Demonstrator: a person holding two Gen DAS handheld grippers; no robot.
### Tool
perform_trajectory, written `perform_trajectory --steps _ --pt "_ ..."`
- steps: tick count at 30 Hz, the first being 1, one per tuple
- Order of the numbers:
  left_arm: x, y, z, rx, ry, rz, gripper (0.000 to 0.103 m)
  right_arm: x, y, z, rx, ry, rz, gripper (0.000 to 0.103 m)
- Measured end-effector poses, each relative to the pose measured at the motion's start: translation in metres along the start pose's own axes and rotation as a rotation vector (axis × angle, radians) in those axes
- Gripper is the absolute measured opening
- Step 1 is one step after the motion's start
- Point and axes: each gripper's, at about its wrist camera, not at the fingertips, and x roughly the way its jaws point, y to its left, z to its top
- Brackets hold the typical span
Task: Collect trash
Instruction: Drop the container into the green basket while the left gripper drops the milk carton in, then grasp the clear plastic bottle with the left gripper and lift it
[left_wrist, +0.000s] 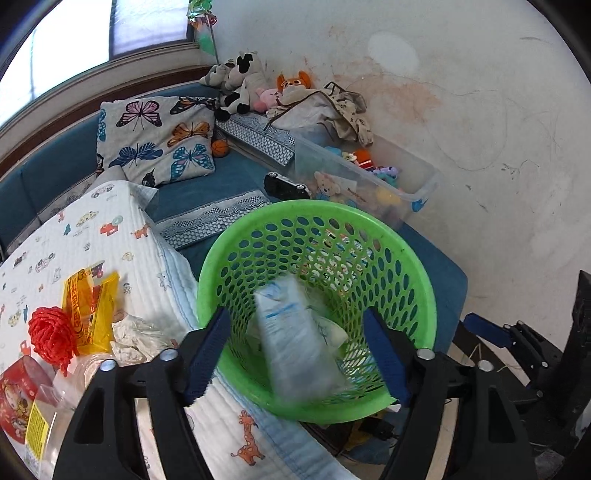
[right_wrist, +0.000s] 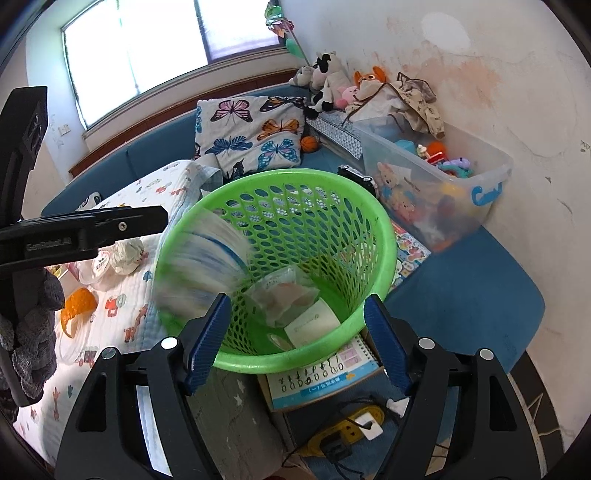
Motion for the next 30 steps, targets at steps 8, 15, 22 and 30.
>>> perform_trajectory --steps 8,15,22,30 --pt "-0.039 0.011 -0.018 0.017 -0.061 0.027 0.072 -0.011 0.015 0.000 -0.020 -0.017 0.023 0.074" --pt "-0.081 0.042 -0.047 0.005 -0.107 0.075 0.068 -0.020 0.044 0.000 -0.061 -0.031 0.057 0.075" --pt "-0.113 0.090 -0.076 -0.019 -0.121 0.140 0.066 -0.025 0.083 -0.003 -0.106 -0.034 0.100 0.077" --pt "-0.120 0.152 -0.103 -0.015 -0.066 0.184 0.065 -0.022 0.123 -0.006 -0.165 -0.019 0.132 0.078"
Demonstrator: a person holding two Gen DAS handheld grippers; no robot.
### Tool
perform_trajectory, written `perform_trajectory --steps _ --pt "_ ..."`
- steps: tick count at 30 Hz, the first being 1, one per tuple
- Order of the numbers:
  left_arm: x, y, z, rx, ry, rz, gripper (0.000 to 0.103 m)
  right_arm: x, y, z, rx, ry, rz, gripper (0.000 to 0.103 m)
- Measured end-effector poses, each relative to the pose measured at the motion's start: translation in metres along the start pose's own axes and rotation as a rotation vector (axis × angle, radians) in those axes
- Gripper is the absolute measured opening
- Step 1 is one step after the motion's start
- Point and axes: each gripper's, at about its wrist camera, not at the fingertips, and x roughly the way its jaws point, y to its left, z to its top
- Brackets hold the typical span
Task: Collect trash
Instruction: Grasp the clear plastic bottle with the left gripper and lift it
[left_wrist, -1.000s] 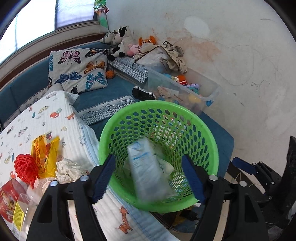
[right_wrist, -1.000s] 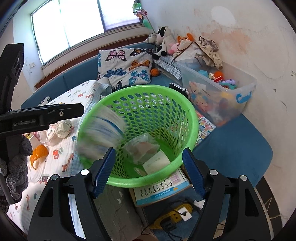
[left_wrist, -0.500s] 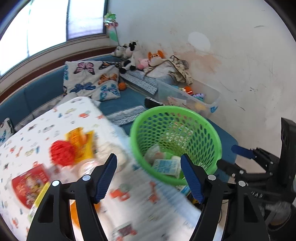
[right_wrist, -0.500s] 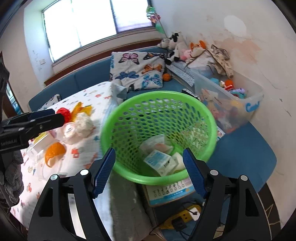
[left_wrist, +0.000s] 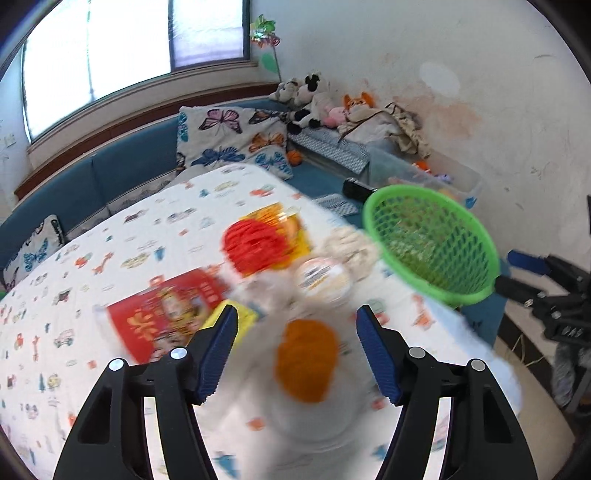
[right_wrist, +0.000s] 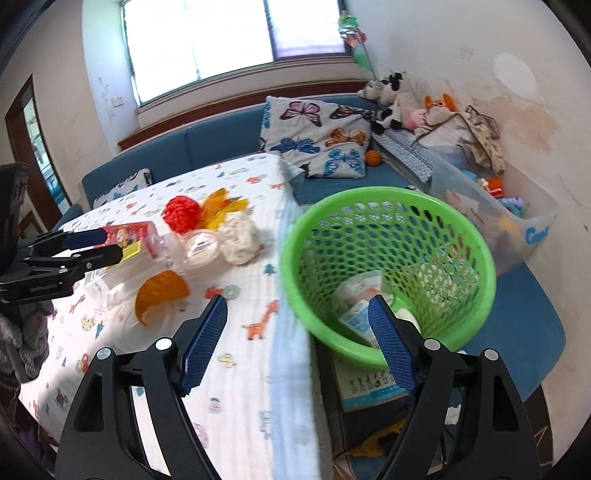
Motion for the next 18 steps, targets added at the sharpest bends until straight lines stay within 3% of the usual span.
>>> perform_trajectory --steps 6,18 --pt "0.014 0.033 -0.006 0.020 0.056 -0.024 0.065 0.006 0.024 0.003 -0.036 0.013 0.027 0.079" --pt "0.039 0.049 -0.009 0.091 0.117 -0.081 0.060 0.021 0.056 0.002 -0.071 0.053 0.073 0.080"
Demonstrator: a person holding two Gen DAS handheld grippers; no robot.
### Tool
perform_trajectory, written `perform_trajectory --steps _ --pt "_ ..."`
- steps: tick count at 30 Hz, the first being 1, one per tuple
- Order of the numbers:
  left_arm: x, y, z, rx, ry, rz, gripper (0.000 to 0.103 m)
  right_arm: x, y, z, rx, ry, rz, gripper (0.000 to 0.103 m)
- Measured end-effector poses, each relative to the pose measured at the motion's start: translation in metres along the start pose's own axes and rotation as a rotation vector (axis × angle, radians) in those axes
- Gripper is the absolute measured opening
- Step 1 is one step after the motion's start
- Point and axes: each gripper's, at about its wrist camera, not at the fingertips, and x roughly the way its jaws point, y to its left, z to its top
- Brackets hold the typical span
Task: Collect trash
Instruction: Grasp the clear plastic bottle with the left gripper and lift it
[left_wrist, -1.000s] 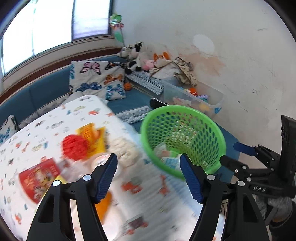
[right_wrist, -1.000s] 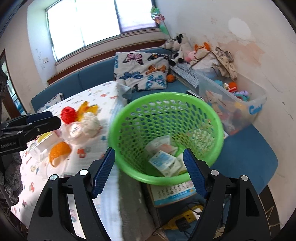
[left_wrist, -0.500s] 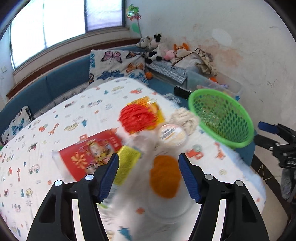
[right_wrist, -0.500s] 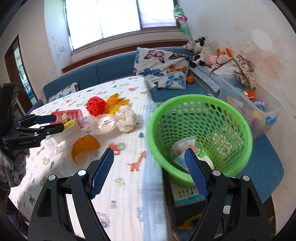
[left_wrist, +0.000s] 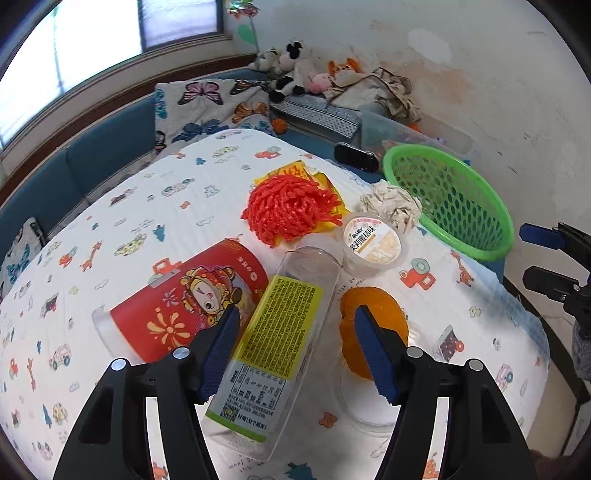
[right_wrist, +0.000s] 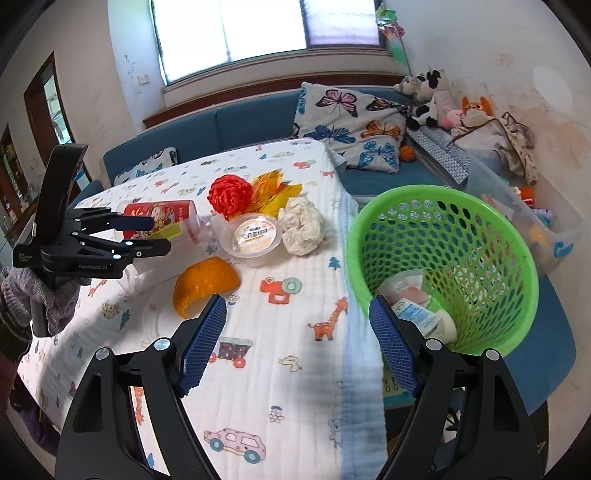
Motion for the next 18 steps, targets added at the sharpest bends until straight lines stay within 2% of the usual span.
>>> perform_trajectory --steps 18 --pt "0.031 0.013 0.007 0.033 0.074 -0.085 0.053 0.021 0.012 0.002 -0.015 0.042 0.021 0.080"
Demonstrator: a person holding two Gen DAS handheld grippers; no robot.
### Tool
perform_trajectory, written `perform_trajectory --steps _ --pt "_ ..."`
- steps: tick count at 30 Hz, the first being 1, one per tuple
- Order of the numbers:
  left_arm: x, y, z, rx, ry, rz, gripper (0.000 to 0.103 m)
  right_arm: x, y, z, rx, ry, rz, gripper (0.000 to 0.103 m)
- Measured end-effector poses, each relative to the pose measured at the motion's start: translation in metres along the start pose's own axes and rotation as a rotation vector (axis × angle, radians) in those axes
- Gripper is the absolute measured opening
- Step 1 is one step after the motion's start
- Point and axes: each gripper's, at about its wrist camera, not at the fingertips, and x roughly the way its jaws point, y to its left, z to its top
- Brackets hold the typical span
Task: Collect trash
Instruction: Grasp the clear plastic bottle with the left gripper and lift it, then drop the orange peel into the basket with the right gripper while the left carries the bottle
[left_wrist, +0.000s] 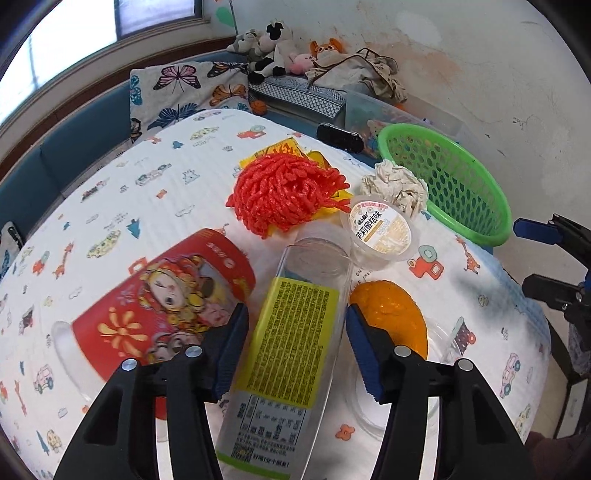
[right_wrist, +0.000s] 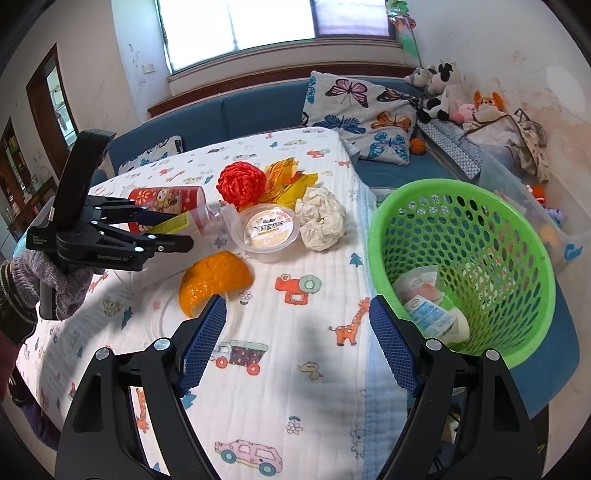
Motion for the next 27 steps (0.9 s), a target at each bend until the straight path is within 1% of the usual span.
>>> perform_trajectory --steps 3,4,8,13,21,27 --pt "0.006 -0.002 0.000 0.004 0.007 -0.005 0.051 0.005 0.004 0.001 -0.008 0.010 0.009 0.080" --pt "0.006 -0.003 0.000 0.005 0.003 -0.008 0.049 0.006 0.006 0.001 -0.011 0.012 0.012 0.080" --pt "0.005 -0.006 -0.002 0.006 -0.013 0.003 0.047 0.012 0.010 0.001 -0.020 0.027 0.035 0.080" --pt "-0.003 -0.007 -0.009 -0.011 -0.038 0.010 0.046 0.024 0.022 0.000 -0.047 0.060 0.091 0.080" --pt "-0.027 0.001 -0.018 -0.077 -0.095 0.022 0.046 0.055 0.044 0.010 -0.116 0.107 0.186 0.079" --pt "-0.050 0.008 -0.025 -0.117 -0.141 0.039 0.046 0.082 0.057 0.017 -0.169 0.140 0.218 0.079"
